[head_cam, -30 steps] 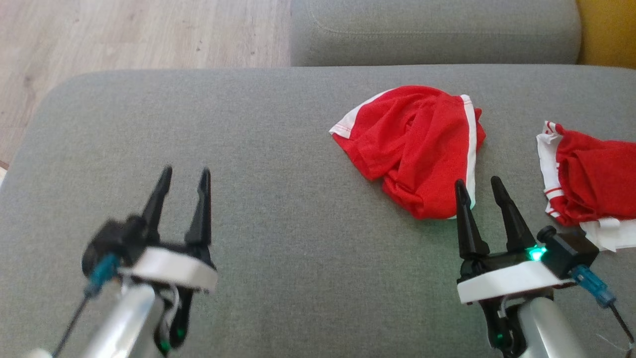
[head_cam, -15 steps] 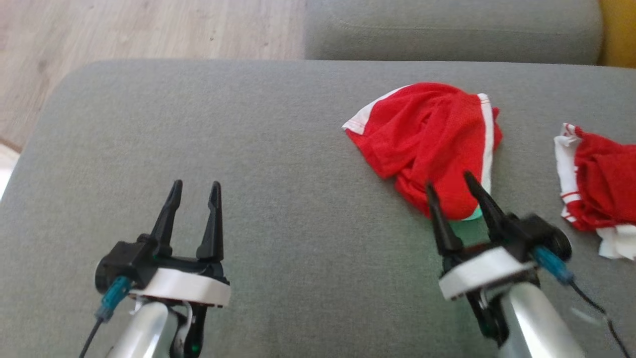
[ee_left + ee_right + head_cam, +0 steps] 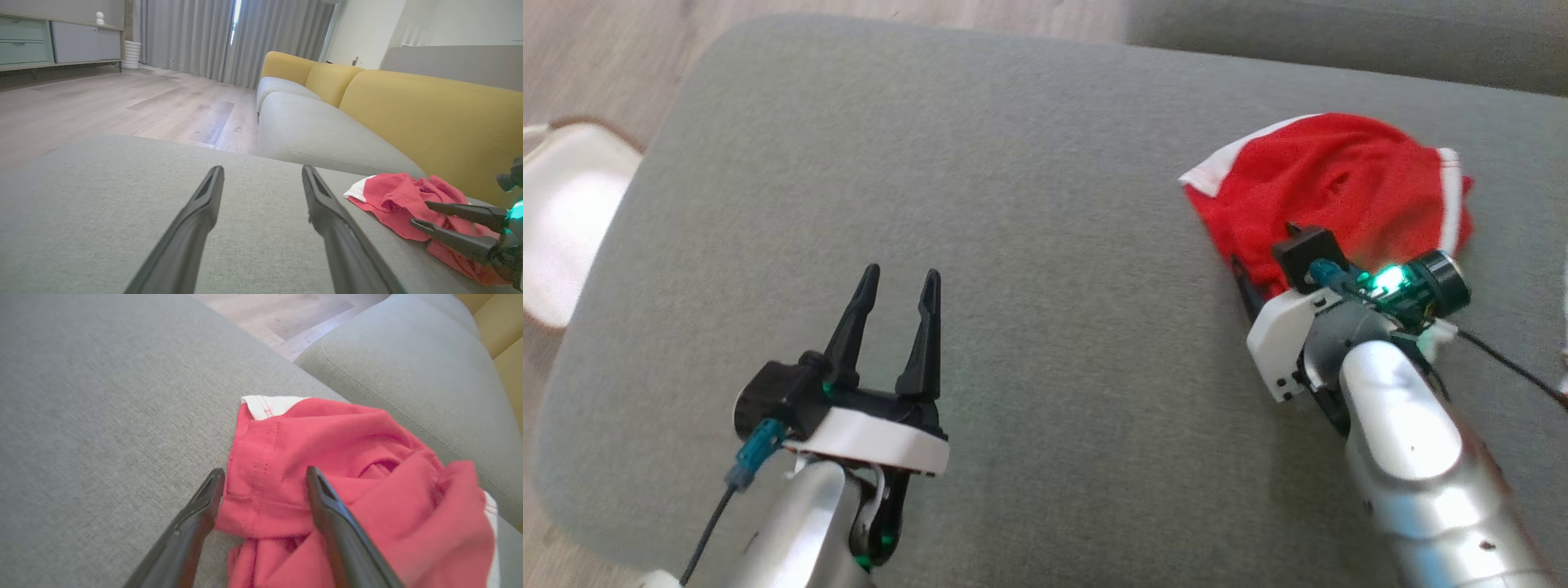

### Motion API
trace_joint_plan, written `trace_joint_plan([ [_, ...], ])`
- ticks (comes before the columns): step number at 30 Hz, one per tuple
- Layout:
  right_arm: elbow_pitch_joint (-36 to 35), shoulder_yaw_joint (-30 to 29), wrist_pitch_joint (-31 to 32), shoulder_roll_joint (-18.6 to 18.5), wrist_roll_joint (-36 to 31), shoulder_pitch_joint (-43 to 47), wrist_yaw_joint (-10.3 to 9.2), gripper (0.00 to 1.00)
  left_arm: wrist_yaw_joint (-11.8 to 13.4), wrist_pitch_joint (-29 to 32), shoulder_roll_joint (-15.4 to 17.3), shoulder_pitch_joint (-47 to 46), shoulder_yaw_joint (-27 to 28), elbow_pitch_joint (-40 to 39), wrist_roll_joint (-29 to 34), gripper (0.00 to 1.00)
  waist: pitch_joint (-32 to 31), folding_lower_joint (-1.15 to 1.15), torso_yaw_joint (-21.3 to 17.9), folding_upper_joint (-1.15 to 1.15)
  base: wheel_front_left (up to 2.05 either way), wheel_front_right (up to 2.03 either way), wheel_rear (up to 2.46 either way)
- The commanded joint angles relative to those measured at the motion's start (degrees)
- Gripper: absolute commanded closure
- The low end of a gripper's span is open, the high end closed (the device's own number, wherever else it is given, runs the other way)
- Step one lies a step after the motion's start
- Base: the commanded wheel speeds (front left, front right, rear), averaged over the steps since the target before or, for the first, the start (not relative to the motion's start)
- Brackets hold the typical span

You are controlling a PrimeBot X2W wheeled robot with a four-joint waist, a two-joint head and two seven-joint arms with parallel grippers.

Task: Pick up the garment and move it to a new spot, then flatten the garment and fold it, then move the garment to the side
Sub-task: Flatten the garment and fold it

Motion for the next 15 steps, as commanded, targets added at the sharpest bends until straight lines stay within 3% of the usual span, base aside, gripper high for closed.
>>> trace_joint_plan([
  [1,-1.2,0.9,0.2,0.1,-0.7,-2.4,-0.05,0.0,-0.1,-0.6,0.3,-2.3,2.5,-1.2,0.4,0.0,1.3,-0.01,1.7,0.0,0.0,0.0,0.0],
  [9,9.4,-2.7,3.1,-0.3,-8.4,-6.7,-0.05,0.0,-1.5,-0.6,-1.7,-3.2,3.9,0.1,1.6,0.0,2.5,-0.01,4.7,0.0,0.0,0.0,0.0],
  [10,10.2,-3.2,3.2,-0.3,-9.0,-7.0,-0.05,0.17,-1.6,-0.6,-1.9,-3.1,4.0,0.2,1.7,0.0,2.5,-0.01,4.8,0.0,0.0,0.0,0.0],
  [11,10.8,-3.7,3.0,-0.1,-9.5,-7.3,-0.05,0.91,-1.8,-0.6,-2.0,-3.1,4.1,0.3,1.8,0.0,2.5,-0.01,5.0,0.0,0.0,0.0,0.0],
  [12,11.1,-4.3,2.4,0.0,-9.8,-7.6,-0.05,1.0,-1.9,-0.6,-2.1,-3.1,4.2,0.4,2.0,0.0,2.5,-0.01,5.0,0.0,0.0,0.0,0.0],
  [15,12.0,-5.3,-0.2,0.8,-10.0,-8.5,-0.05,1.0,-2.1,-0.6,-2.4,-2.9,4.7,0.7,2.3,0.0,2.0,-0.01,4.7,0.0,0.0,0.0,0.0],
])
